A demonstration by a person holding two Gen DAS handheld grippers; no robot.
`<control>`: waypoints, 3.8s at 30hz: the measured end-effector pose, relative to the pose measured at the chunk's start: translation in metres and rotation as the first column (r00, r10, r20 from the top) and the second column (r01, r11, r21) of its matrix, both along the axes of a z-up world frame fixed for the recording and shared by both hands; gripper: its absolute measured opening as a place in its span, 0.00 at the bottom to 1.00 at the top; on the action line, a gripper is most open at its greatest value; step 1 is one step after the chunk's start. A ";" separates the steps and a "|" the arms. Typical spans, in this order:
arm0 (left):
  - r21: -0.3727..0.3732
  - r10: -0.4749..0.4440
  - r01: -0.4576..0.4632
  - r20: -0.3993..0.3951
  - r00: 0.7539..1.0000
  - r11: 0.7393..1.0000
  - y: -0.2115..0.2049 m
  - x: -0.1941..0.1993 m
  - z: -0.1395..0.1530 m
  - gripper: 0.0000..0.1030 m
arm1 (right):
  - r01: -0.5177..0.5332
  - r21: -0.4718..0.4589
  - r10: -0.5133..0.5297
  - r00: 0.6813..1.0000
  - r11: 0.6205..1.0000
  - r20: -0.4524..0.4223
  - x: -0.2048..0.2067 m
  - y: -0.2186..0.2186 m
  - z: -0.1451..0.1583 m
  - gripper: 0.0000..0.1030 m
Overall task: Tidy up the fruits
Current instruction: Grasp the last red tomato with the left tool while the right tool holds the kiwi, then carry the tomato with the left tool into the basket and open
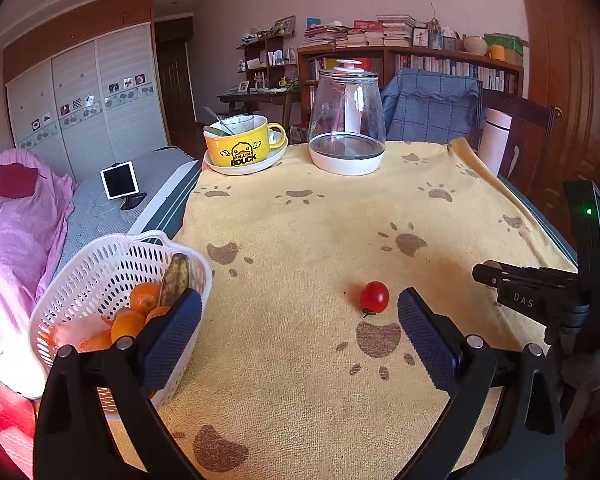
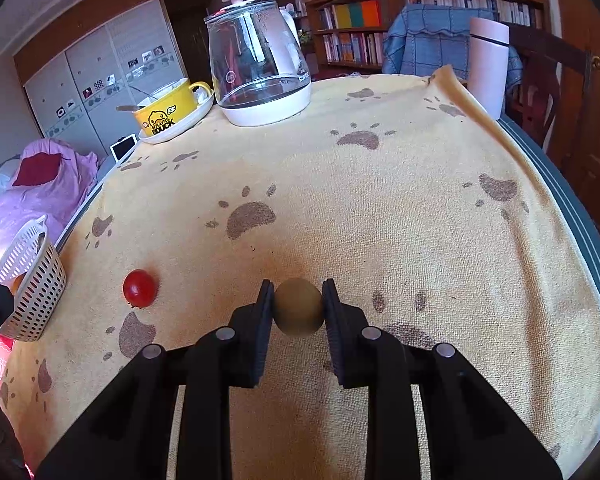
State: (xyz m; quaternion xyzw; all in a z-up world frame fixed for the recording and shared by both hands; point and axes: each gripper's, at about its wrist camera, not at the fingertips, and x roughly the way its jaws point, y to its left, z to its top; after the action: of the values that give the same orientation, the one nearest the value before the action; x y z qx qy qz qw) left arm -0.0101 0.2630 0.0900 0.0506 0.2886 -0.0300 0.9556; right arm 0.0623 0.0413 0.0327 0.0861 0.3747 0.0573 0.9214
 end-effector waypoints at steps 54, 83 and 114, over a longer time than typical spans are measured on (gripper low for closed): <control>-0.072 -0.083 0.074 -0.134 0.987 0.995 -0.032 0.052 -0.034 0.27 | -0.026 0.091 0.023 0.999 0.995 0.034 -0.005 -0.008 -0.006 0.24; -0.138 0.259 -0.262 -0.037 0.965 0.955 0.122 0.023 0.005 0.27 | -0.005 0.087 0.003 1.000 0.996 0.019 -0.004 -0.011 -0.009 0.24; -0.235 0.445 -0.433 -0.004 0.896 0.870 0.208 -0.013 0.015 0.43 | 0.005 0.054 -0.005 1.000 0.999 0.004 -0.003 -0.007 -0.010 0.24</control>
State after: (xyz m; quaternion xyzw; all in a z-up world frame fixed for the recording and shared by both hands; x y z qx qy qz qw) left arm -0.0233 0.4714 0.1053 -0.1265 0.2632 0.1559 0.9436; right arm 0.0588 0.0341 0.0222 0.1121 0.3709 0.0652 0.9196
